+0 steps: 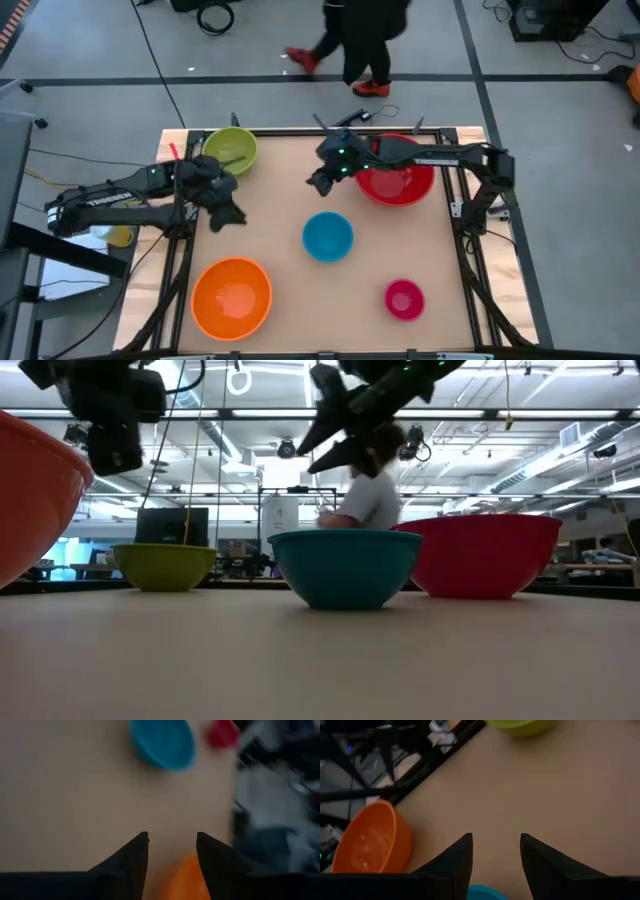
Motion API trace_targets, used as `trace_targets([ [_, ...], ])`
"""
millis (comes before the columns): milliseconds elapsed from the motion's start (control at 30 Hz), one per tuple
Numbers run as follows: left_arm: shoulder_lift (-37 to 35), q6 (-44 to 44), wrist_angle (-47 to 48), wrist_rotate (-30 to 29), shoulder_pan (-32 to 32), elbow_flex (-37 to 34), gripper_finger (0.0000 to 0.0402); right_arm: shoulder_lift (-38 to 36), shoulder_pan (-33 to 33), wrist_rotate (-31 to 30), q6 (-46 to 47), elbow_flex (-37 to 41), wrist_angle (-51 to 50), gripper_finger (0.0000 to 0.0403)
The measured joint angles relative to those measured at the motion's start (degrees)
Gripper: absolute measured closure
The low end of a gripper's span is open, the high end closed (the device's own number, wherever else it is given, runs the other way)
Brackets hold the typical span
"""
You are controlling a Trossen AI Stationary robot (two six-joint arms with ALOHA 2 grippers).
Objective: Nest bowls inside each other
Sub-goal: Stack the orange bowl on top of the red bowl
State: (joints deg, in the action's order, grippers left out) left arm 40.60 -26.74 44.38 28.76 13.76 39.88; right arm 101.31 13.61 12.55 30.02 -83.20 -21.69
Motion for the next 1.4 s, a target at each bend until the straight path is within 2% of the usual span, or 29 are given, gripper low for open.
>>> trace_targets([
  [67, 0.38, -0.22, 1.66, 0.30, -5.32, 0.00, 0.0244, 2.11, -0.83, 0.46, -0.04, -1.34, -0.73, 0.0233],
  [167, 1.79, 1.78, 4.48, -2.38, -12.88, 0.00, 0.0249, 4.14, -2.30, 0.67, -0.09, -1.77, -1.19, 0.0233],
  [333, 5.37, -0.24, 5.73, -7.17, -20.37, 0.00, 0.0247, 5.65, -4.32, 0.23, -0.35, -1.77, -2.72, 0.0233],
  [500, 9.84, -3.75, 6.84, -11.05, -23.56, 0.00, 0.0243, 5.93, -5.28, -0.29, -1.54, -1.77, -2.61, 0.0233],
  [800, 17.89, -5.83, 5.36, -11.22, -28.46, 0.00, 0.0244, 5.91, -5.34, -0.89, -2.40, -1.77, -2.70, 0.0233],
  [1033, 23.81, -8.71, 0.93, -12.33, -28.81, 0.00, 0.0251, 5.91, -5.34, -0.89, -2.75, -1.77, -2.78, 0.0233],
  [1200, 26.38, -9.76, -2.03, -15.01, -28.81, 0.00, 0.0292, 5.87, -5.34, -0.89, -2.61, -1.77, -3.06, 0.0235],
  [1367, 25.27, -13.86, -3.37, -18.84, -27.28, 0.00, 0.0380, 4.90, -5.33, -0.91, -2.61, -1.77, -4.97, 0.0243],
  [1400, 24.55, -15.74, -3.88, -19.59, -26.50, 0.01, 0.0387, 4.69, -5.29, -0.93, -3.05, -1.77, -5.55, 0.0244],
])
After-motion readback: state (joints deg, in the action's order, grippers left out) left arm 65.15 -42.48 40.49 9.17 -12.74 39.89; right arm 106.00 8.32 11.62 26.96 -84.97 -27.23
